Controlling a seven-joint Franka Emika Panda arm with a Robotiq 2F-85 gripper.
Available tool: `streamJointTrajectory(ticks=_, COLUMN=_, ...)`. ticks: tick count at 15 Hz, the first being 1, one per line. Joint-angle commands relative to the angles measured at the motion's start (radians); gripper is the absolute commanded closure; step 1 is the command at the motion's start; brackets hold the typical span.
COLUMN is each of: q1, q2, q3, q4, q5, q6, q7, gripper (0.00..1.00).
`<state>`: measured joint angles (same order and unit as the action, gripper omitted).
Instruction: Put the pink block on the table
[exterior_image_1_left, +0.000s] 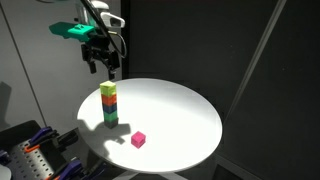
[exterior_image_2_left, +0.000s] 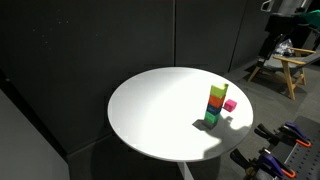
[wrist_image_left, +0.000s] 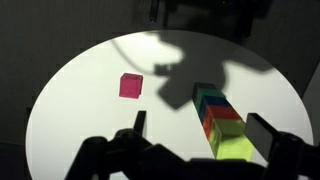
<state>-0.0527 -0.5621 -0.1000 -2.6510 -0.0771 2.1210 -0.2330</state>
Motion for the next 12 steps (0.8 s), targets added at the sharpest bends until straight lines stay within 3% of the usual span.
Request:
streamJointTrajectory(ticks=1, q1=-0.007, q2=-0.067, q3=0.010, q4=0.005, q5=-0.023, q6=-0.085, q7=0.014, gripper=0.00)
streamJointTrajectory(ticks=12, q1=-0.023, q2=-0.192, q3=0.002, q4=0.022, q5=-0.032, q6=-0.239, q7=0.033, gripper=0.00)
